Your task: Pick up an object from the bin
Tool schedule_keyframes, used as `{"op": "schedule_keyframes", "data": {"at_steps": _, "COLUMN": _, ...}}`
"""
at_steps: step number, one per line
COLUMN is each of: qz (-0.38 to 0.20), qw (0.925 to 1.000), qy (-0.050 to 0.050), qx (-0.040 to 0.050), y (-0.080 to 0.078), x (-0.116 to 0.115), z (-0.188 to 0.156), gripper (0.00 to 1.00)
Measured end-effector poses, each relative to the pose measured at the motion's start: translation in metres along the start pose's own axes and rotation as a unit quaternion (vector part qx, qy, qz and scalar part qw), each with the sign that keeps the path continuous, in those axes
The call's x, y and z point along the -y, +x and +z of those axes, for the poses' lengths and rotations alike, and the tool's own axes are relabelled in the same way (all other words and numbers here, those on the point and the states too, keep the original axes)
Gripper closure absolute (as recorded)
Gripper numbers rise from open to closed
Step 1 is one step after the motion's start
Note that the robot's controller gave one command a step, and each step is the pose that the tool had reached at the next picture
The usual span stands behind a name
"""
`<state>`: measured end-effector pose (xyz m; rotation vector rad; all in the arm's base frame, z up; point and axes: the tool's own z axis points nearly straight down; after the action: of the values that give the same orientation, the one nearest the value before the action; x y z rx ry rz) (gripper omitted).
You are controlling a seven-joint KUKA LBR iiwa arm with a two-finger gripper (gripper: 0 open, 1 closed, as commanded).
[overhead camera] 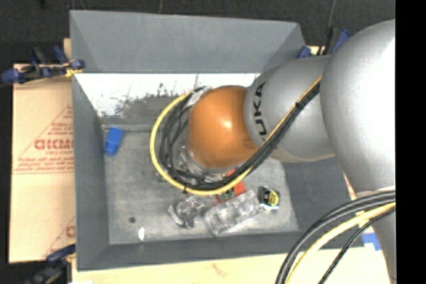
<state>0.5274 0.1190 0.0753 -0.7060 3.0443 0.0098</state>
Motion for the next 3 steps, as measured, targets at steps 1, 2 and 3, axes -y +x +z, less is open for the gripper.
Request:
{"op": "schedule_keyframes", "data": {"at_steps": 1, "qz": -0.195, "qw": 0.9807, "qy": 0.002, "qx": 0.0010, "y": 0.025, "x": -0.009, "z": -0.001, "gripper": 0.00}}
{"op": "schedule_keyframes", "data": {"at_steps": 2, "qz": -0.194, "qw": 0.9810, "qy": 0.002, "qx": -0.0042, "y": 0.026, "x": -0.008, "z": -0.002, "gripper": 1.00}}
{"op": "schedule_keyframes", "data": {"at_steps": 3, "qz": -0.246, "qw": 0.9693, "qy": 0.002, "qx": -0.0046, "y": 0.026, "x": 0.025, "z": -0.129, "gripper": 1.00}}
